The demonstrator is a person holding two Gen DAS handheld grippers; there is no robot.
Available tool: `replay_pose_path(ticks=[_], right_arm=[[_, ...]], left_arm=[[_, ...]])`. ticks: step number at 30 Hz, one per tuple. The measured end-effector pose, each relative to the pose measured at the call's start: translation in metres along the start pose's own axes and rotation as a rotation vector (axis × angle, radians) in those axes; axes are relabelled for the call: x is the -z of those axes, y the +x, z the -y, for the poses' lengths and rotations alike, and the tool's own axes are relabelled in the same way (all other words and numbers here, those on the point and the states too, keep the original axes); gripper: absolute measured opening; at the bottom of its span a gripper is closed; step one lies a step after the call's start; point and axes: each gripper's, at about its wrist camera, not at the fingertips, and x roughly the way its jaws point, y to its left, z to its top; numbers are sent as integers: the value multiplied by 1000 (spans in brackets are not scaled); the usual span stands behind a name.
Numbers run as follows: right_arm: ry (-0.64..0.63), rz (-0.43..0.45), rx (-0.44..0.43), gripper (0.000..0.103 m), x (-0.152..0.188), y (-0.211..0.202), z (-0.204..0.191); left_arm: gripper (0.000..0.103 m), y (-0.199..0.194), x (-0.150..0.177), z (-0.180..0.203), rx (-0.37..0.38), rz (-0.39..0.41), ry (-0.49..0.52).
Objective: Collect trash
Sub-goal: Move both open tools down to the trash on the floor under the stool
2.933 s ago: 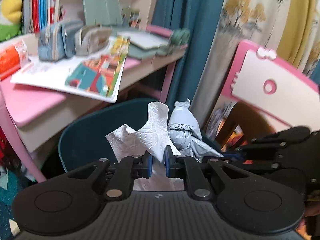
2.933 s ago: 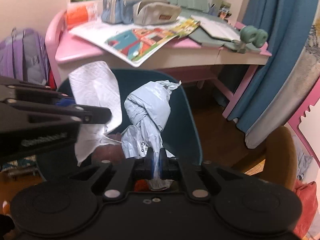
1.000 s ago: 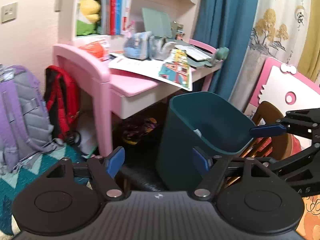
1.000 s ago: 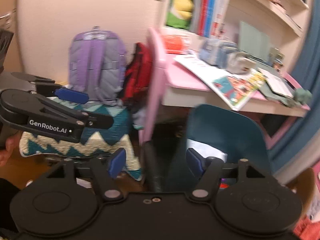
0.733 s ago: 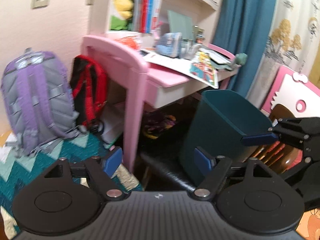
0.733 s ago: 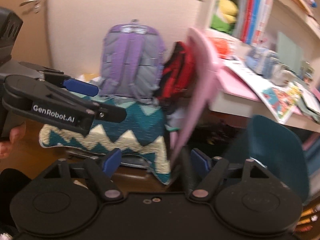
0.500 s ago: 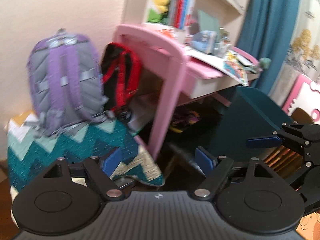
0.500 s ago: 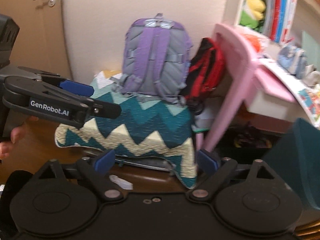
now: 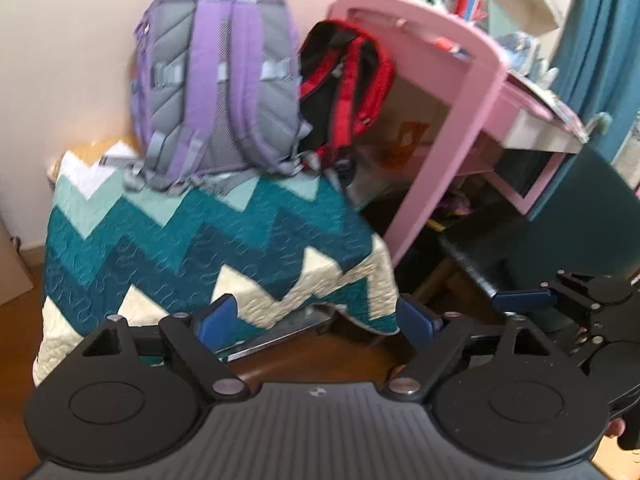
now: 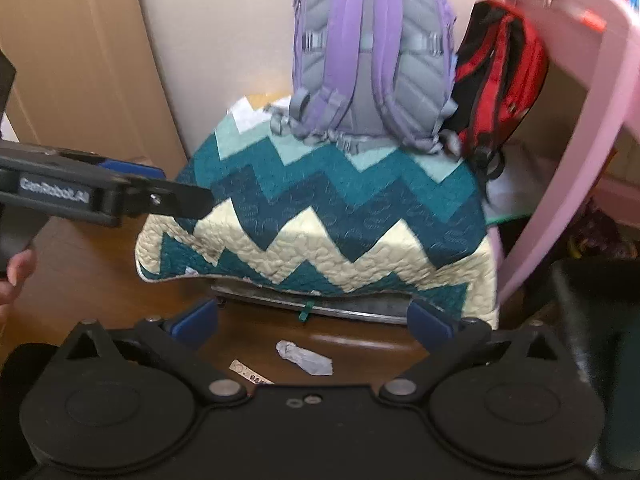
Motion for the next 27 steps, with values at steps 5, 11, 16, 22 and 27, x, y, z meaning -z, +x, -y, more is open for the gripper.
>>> replay_pose_path(ticks=[5,11,16,22,27], right_arm=[[2,-56,-16,102,20,67,-8],[-83,-140,-25,101,52,144,-18],[-125,-228,-37,101,80,206,-18],[-296,-338,-41,100,131,273,-25],[-482,-457,-85,95,180,315,-39]], left_arm=[[100,38,25,-37,-14,-38,-35],[100,100,64,-80,-47,-150,-76],[100,164,108,-113,-132,-267,-220],[100,231,175,-135,-214,-406,-404],[100,278,234,-146,-294,-551,-499]])
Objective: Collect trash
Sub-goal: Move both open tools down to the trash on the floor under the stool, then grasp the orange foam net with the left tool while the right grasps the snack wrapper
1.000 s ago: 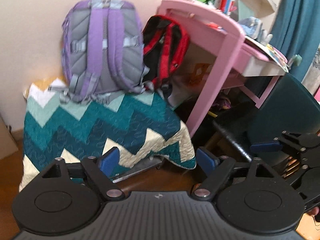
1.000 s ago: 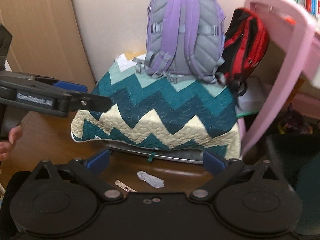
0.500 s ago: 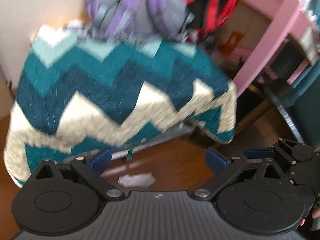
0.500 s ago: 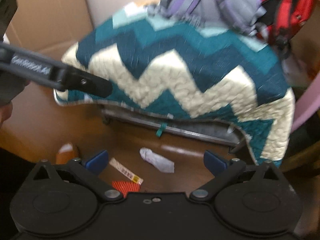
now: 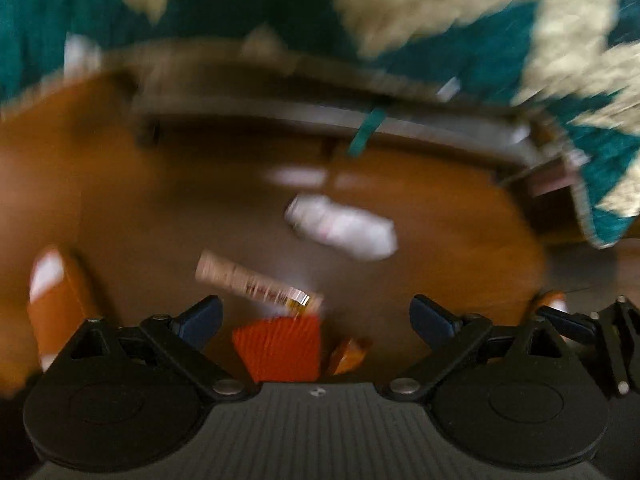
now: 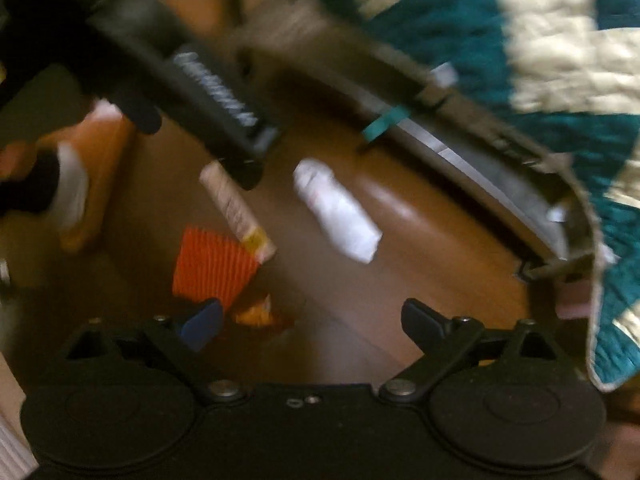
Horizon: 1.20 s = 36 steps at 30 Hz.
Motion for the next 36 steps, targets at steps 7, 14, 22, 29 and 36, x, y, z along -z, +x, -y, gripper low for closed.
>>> replay_pose_path(ticks=[7,14,22,29,36], right_arm=[[-187,-84,-96,94,14,55,-31],[-307,-97,-138,90,19,96,-48],[-348,-109,-134,85,27,131,-58],[-382,-127,-97,76,29,155,-62],[-386,-133,-94,56,29,163,-61]], left_arm=[[100,77,18,-19,-65,-146,-120],[100,136,30,-20,-52,-228,-175],[101,169,37,-24,-27,-250,-151],[100,185,47,-24,-55,-269,-126],[91,188,50,-28,-78,-262,-131]])
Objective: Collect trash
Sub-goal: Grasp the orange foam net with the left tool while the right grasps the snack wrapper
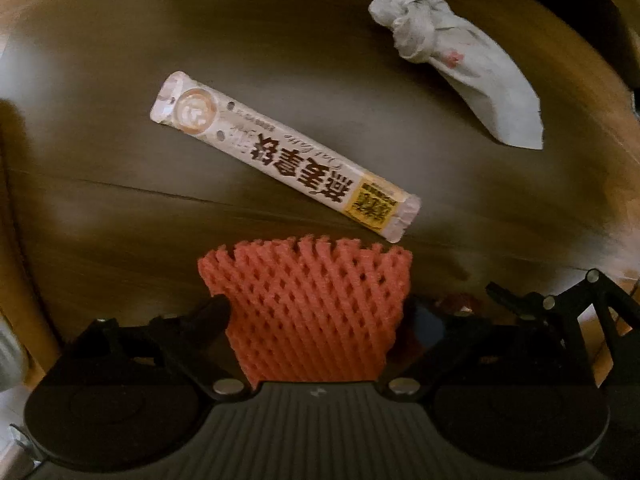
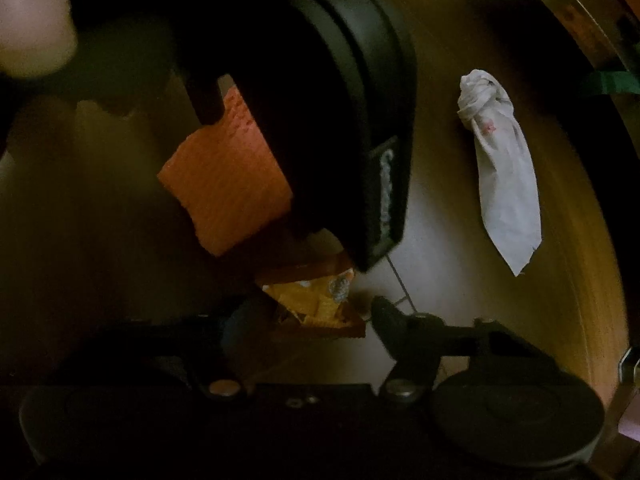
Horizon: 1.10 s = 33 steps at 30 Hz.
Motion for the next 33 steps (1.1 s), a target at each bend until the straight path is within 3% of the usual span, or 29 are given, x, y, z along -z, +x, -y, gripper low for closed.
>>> replay_pose_path(ticks=[6,9,11,14,23,33], right_arm=[[-7,-3,14,35,1,2,-1],[7,0,26,31,0,-1,0],[30,-3,38,30,0,-6,3],[83,-8,51,30,2,-16,11],[261,-11,128,29,13,-69,36],[421,161,228,29,22,-199,55]], left_arm=[[76,0,-1,-8,-19,6,-39],[58,-2,-2,-10,-43,5,-47],[35,-5,-2,-15,-67,3,-69],[16,-11,-3,-26,-55,1,-100],[11,-62,9,-8,9,44,-41],[11,-187,35,25,67,225,74]])
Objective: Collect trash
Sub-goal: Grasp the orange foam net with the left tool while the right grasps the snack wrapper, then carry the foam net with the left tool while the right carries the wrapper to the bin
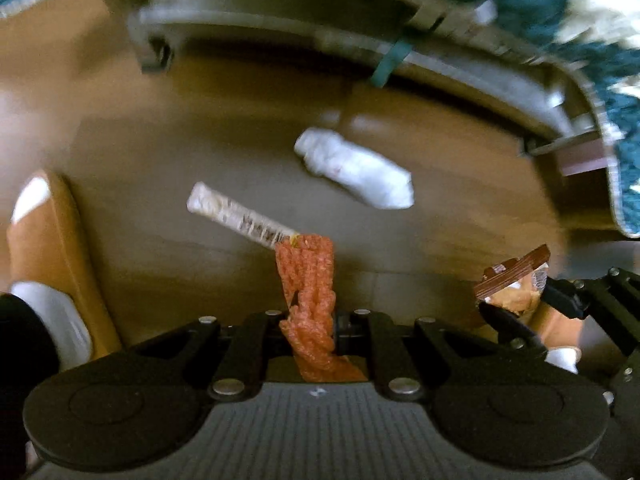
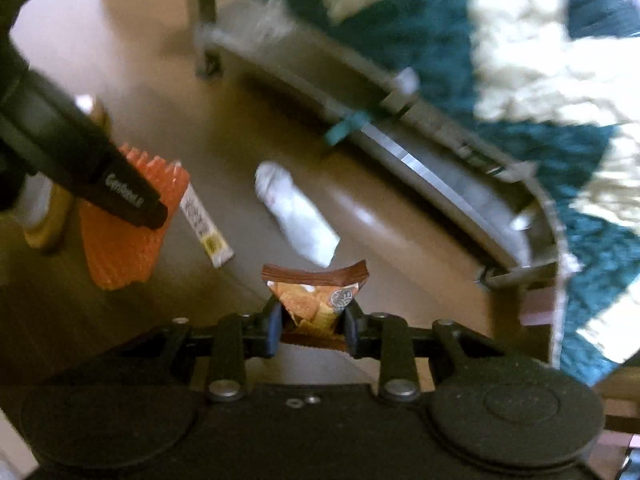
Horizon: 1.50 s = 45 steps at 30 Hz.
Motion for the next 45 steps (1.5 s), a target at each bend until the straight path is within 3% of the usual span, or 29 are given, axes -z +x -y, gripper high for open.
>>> replay_pose_path(ticks=[10,19,32,45], right_arm=[[166,197,68,29,11,-132,24],[268,364,136,29,19,-239,50],[337,467,218,29,61,-376,86],[441,543,391,29,113,-497,141]], left_arm=[[11,-115,19,12,58,192,51],[11,-210,47,38,176,376,118],[11,-346,70,121,326,586,332],[11,-452,102,228,445,730,594]])
